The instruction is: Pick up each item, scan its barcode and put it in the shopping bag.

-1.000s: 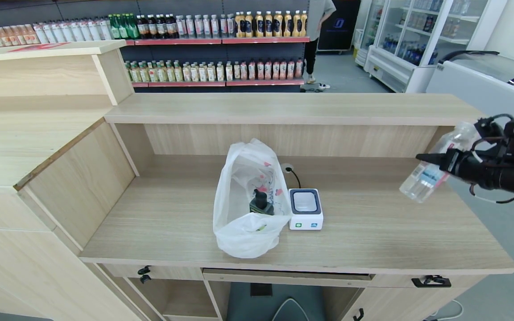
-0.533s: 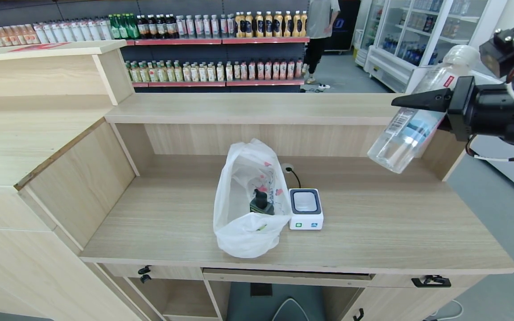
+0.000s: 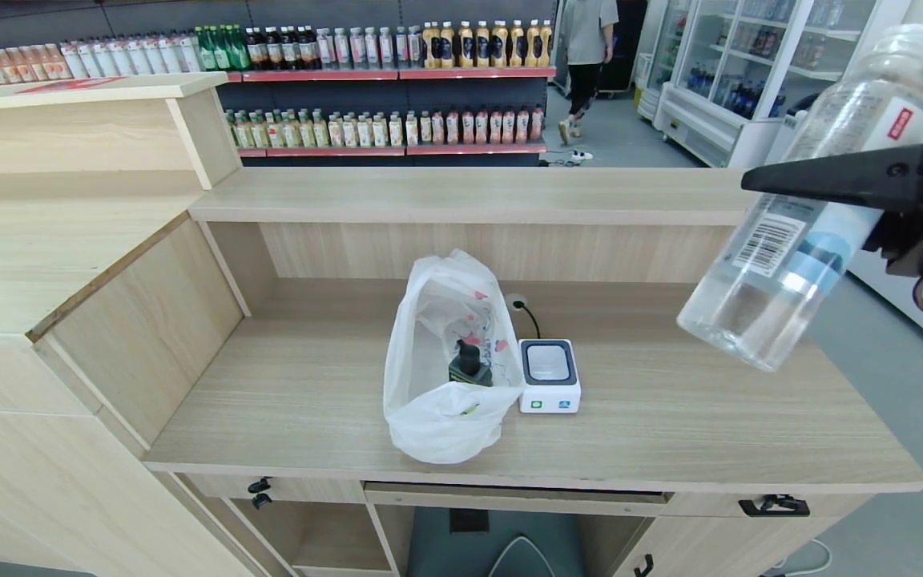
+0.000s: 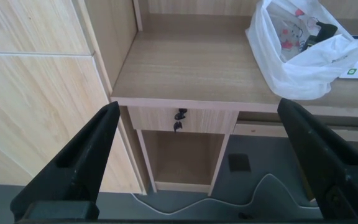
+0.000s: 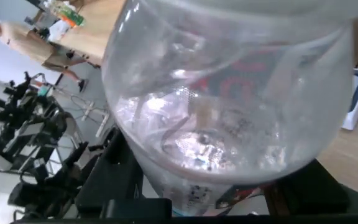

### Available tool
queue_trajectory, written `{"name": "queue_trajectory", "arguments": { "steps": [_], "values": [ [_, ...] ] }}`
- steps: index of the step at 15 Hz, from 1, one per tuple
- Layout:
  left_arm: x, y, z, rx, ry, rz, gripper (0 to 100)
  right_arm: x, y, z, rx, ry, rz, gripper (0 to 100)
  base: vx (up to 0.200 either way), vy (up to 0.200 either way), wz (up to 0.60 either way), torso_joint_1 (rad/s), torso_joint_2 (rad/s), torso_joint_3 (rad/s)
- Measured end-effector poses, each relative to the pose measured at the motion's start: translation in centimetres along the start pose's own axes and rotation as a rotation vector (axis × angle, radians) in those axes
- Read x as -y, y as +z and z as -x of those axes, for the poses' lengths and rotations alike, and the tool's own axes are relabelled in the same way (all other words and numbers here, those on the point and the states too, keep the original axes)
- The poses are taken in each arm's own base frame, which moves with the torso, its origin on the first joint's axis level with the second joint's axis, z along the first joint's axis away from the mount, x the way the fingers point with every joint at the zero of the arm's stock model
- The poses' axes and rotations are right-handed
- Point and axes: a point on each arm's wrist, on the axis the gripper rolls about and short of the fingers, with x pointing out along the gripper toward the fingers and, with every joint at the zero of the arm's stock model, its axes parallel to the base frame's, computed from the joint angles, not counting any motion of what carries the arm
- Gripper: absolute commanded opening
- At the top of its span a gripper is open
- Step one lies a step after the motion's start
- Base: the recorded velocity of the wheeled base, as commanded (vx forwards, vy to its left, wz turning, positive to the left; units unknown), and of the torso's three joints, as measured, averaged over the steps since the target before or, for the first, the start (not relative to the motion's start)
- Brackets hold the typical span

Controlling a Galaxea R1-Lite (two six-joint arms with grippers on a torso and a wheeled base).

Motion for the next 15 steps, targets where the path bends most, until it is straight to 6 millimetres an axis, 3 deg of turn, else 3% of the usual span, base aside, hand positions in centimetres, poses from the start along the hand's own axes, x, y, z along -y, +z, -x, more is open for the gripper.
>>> {"name": "queue_trajectory", "arguments": {
  "steps": [6,15],
  "values": [
    [0.0,0.0,0.0,0.0,0.0,0.0,100,-3.2,-0.1,2.1,-0.024,0.179,0.046,0,0.0,0.0,0.0,0.0,0.0,0.0],
    [0.0,0.0,0.0,0.001,0.0,0.0,100,-4.5,-0.1,2.2,-0.065,0.315,0.076,0,0.0,0.0,0.0,0.0,0.0,0.0]
  ]
}}
